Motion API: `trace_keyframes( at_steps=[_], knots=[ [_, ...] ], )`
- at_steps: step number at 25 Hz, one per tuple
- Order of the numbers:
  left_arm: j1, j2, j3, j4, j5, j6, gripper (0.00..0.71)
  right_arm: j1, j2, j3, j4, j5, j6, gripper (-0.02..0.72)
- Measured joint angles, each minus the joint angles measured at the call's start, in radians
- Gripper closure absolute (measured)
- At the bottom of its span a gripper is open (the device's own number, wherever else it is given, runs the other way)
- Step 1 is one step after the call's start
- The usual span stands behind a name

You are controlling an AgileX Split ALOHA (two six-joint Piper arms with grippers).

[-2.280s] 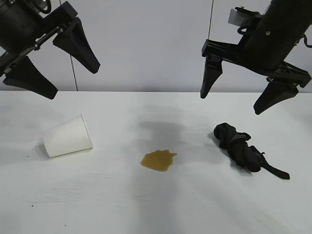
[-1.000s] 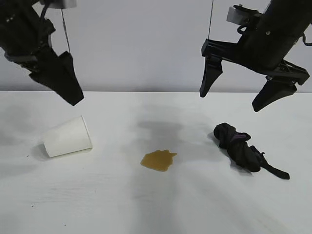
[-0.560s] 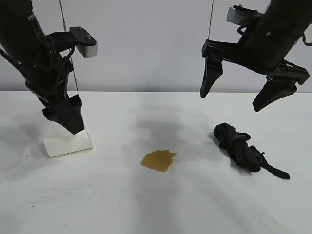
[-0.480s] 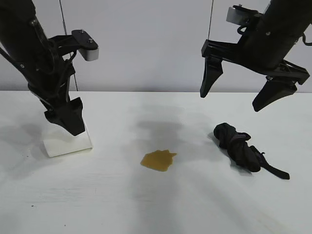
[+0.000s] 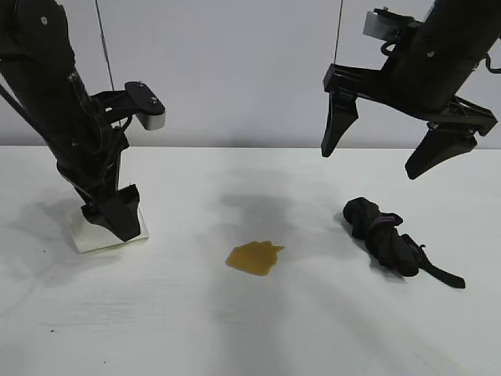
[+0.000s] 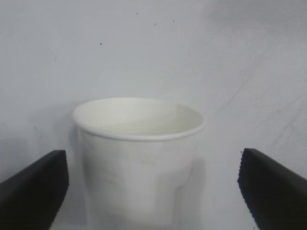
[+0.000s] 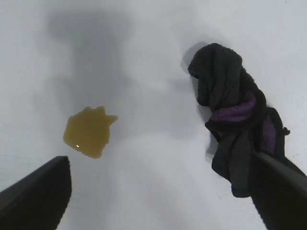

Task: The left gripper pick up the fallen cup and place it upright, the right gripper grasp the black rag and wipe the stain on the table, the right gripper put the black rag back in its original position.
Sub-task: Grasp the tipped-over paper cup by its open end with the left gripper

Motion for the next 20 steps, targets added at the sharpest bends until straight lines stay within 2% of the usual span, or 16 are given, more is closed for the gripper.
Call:
trace_keyframes(
  at_steps=[10, 14, 20],
  knots=[
    [0.000, 0.022, -0.009, -0.024, -0.030, -0.003, 0.123, 0.000, 0.000, 0.000, 0.000, 0.002, 0.000, 0.009],
    [0.000, 0.024, -0.009, -0.025, -0.034, 0.006, 0.223, 0.000, 0.000, 0.000, 0.000, 0.002, 0.000, 0.009],
    [0.000, 0.024, -0.010, -0.027, -0.050, 0.045, 0.250, 0.000, 0.000, 0.000, 0.000, 0.002, 0.000, 0.009]
  ],
)
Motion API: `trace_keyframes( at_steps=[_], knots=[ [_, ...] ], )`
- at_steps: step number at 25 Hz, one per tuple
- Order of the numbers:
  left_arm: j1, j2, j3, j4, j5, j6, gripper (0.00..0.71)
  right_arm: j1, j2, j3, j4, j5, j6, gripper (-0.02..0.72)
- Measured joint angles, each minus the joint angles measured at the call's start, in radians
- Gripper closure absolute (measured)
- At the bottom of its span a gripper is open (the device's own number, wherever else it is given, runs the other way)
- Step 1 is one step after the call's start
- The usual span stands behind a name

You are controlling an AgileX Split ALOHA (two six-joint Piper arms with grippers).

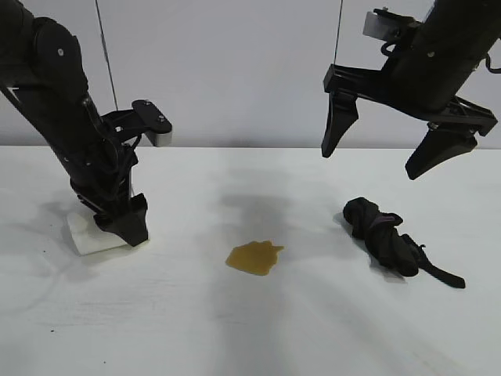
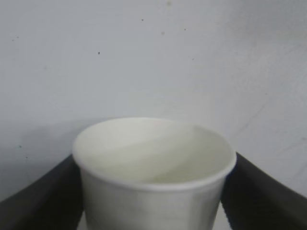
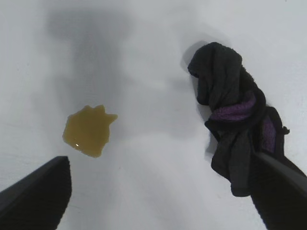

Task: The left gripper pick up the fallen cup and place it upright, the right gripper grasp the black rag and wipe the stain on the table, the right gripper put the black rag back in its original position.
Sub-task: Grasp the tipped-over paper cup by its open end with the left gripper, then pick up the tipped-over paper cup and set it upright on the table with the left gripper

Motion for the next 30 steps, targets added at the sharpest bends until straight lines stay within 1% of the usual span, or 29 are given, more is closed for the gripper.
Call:
trace_keyframes(
  at_steps=[2, 5, 8, 10, 11, 13, 15, 18, 19, 20, 21, 23, 24, 27, 30],
  knots=[
    [0.000, -0.009, 0.000, -0.014, -0.001, 0.006, 0.252, 0.000, 0.000, 0.000, 0.000, 0.000, 0.000, 0.009],
    [0.006, -0.048, 0.000, -0.090, -0.001, 0.074, 0.253, 0.000, 0.000, 0.000, 0.000, 0.000, 0.000, 0.009],
    [0.019, -0.100, 0.000, -0.261, 0.002, 0.250, 0.253, 0.000, 0.000, 0.000, 0.000, 0.000, 0.000, 0.009],
    [0.037, -0.124, 0.000, -0.443, 0.022, 0.427, 0.253, 0.000, 0.000, 0.000, 0.000, 0.000, 0.000, 0.009],
    [0.054, -0.131, 0.000, -0.549, 0.050, 0.523, 0.253, 0.000, 0.000, 0.000, 0.000, 0.000, 0.000, 0.009],
    [0.095, -0.133, 0.003, -0.748, 0.140, 0.695, 0.254, 0.000, 0.000, 0.000, 0.000, 0.000, 0.000, 0.009],
    [0.153, -0.133, 0.029, -0.939, 0.227, 0.877, 0.254, 0.000, 0.000, 0.000, 0.000, 0.000, 0.000, 0.009],
    [0.243, -0.133, 0.108, -1.210, 0.367, 1.155, 0.254, 0.000, 0.000, 0.000, 0.000, 0.000, 0.000, 0.009],
    [0.271, -0.133, 0.143, -1.275, 0.413, 1.240, 0.254, 0.000, 0.000, 0.000, 0.000, 0.000, 0.000, 0.009],
    [0.294, -0.133, 0.179, -1.348, 0.452, 1.335, 0.254, 0.000, 0.000, 0.000, -0.001, 0.000, 0.000, 0.009],
    [0.307, -0.133, 0.210, -1.419, 0.476, 1.421, 0.254, 0.000, 0.000, 0.000, -0.001, -0.001, 0.000, 0.009],
    [0.322, -0.130, 0.271, -1.506, 0.508, 1.551, 0.254, 0.000, 0.000, 0.000, -0.001, -0.001, 0.000, 0.009],
    [0.324, -0.119, 0.288, -1.524, 0.520, 1.611, 0.254, 0.000, 0.000, 0.000, -0.001, -0.001, 0.000, 0.009],
    [0.324, -0.064, 0.303, -1.541, 0.554, 1.709, 0.254, 0.000, 0.000, 0.000, -0.002, -0.001, -0.003, 0.009],
    [0.324, 0.008, 0.303, -1.551, 0.603, 1.760, 0.254, 0.000, 0.000, 0.000, -0.002, 0.000, -0.003, 0.009]
  ],
)
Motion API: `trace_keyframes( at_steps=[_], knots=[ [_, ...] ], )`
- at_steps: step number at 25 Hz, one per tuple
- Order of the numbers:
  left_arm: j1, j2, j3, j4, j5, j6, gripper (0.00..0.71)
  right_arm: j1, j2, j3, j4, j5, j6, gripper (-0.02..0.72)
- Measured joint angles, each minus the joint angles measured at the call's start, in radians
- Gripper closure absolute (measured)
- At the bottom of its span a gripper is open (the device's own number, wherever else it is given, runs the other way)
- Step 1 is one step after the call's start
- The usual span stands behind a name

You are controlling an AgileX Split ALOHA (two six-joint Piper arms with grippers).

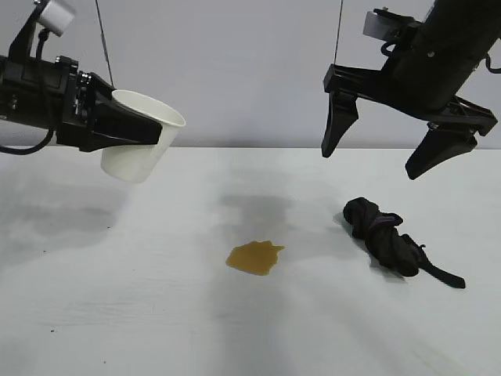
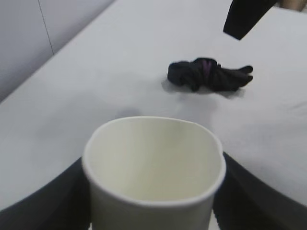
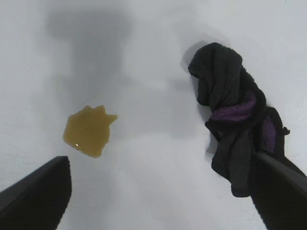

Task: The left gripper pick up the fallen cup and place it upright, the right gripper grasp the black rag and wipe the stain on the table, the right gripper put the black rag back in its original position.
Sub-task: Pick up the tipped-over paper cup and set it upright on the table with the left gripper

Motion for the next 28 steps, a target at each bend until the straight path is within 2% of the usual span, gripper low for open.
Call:
trace_keyframes(
  at_steps=[8, 13, 14, 17, 19, 24, 28],
  knots=[
    [0.031, 0.144, -0.001, -0.007, 0.007, 0.054, 0.254, 0.000, 0.000, 0.000, -0.002, 0.000, -0.001, 0.009],
    [0.034, 0.160, -0.001, -0.020, 0.019, 0.065, 0.251, 0.000, 0.000, 0.000, -0.002, 0.000, -0.007, 0.009],
    [0.035, 0.160, -0.001, -0.021, 0.021, 0.065, 0.238, 0.000, 0.000, 0.000, -0.002, 0.000, -0.007, 0.009],
    [0.035, 0.161, -0.001, -0.021, 0.018, 0.065, 0.106, 0.000, 0.000, 0.000, -0.002, 0.000, -0.007, 0.009],
    [0.035, 0.158, -0.001, -0.021, 0.018, 0.065, 0.051, 0.000, 0.000, 0.000, -0.002, 0.000, -0.007, 0.009],
    [0.035, 0.088, -0.001, -0.017, 0.016, 0.033, 0.021, 0.000, 0.000, 0.000, -0.002, 0.000, -0.007, 0.009],
    [0.035, -0.013, -0.001, -0.014, 0.009, -0.182, 0.017, 0.000, 0.000, 0.000, -0.002, 0.001, -0.007, 0.009]
  ],
)
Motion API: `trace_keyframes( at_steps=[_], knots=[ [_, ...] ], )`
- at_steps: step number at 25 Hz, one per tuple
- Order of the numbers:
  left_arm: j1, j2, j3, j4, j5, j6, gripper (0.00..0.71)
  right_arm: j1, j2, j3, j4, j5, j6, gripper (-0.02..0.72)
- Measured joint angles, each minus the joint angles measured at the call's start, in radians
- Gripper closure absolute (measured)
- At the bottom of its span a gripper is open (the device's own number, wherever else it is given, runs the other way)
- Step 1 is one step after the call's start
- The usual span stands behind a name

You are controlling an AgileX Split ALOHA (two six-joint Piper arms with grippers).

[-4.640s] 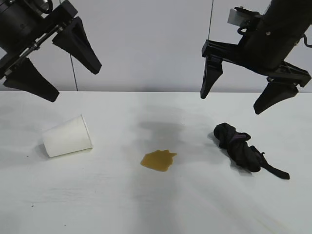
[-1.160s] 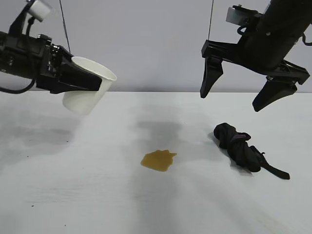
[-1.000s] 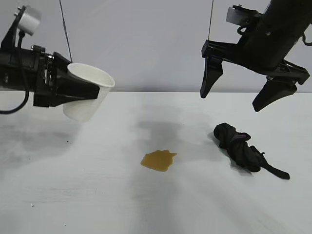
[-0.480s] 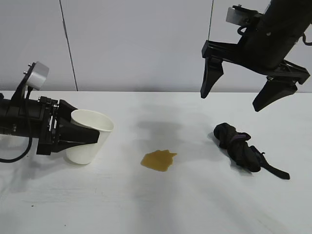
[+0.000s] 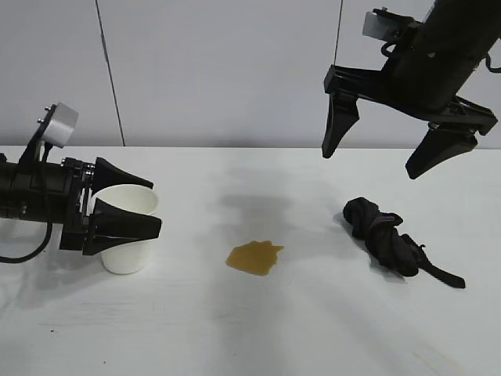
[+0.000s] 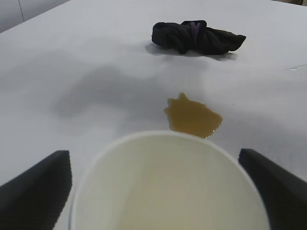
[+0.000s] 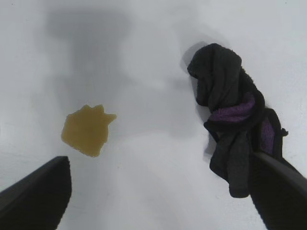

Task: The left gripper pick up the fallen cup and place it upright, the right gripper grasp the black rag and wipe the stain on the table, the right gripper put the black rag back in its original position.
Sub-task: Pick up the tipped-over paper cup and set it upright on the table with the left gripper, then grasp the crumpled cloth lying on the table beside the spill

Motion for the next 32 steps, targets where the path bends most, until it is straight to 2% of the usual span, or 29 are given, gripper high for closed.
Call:
trace_keyframes(
  at_steps=[2, 4, 6, 8, 12, 15, 17, 20, 22, 28, 32],
  knots=[
    [0.000, -0.069, 0.001, 0.004, -0.078, -0.193, 0.017, 0.000, 0.000, 0.000, 0.000, 0.001, 0.000, 0.009],
    [-0.006, -0.141, 0.001, 0.050, -0.222, -0.406, 0.017, 0.000, 0.000, 0.000, 0.000, 0.001, 0.000, 0.009],
    [-0.021, -0.222, -0.002, 0.165, -0.366, -0.685, 0.017, 0.000, 0.000, 0.000, 0.000, 0.002, 0.000, 0.009],
    [-0.043, -0.285, -0.025, 0.329, -0.461, -0.982, 0.017, 0.000, 0.000, 0.000, 0.000, 0.007, 0.000, 0.009],
    [-0.094, -0.337, -0.138, 0.736, -0.468, -1.561, 0.017, 0.000, 0.000, 0.000, 0.000, 0.022, -0.013, 0.009],
    [-0.148, -0.337, -0.211, 1.006, -0.435, -1.835, 0.017, 0.000, 0.000, 0.000, -0.033, 0.027, -0.015, 0.009],
    [-0.169, -0.337, -0.237, 1.102, -0.414, -1.927, 0.017, 0.000, 0.002, 0.000, -0.108, 0.023, -0.006, 0.009],
    [-0.175, -0.337, -0.248, 1.130, -0.394, -1.967, 0.017, 0.000, 0.032, 0.000, -0.252, -0.007, 0.054, 0.012],
    [-0.175, -0.337, -0.249, 1.134, -0.379, -1.972, 0.017, 0.000, 0.074, 0.000, -0.305, -0.033, 0.080, 0.037],
    [-0.175, -0.337, -0.249, 1.137, -0.373, -1.977, 0.017, 0.000, 0.210, 0.000, -0.320, -0.109, 0.094, 0.102],
    [-0.175, -0.337, -0.249, 1.138, -0.372, -1.978, 0.017, 0.000, 0.267, 0.000, -0.313, -0.137, 0.094, 0.188]
  ],
)
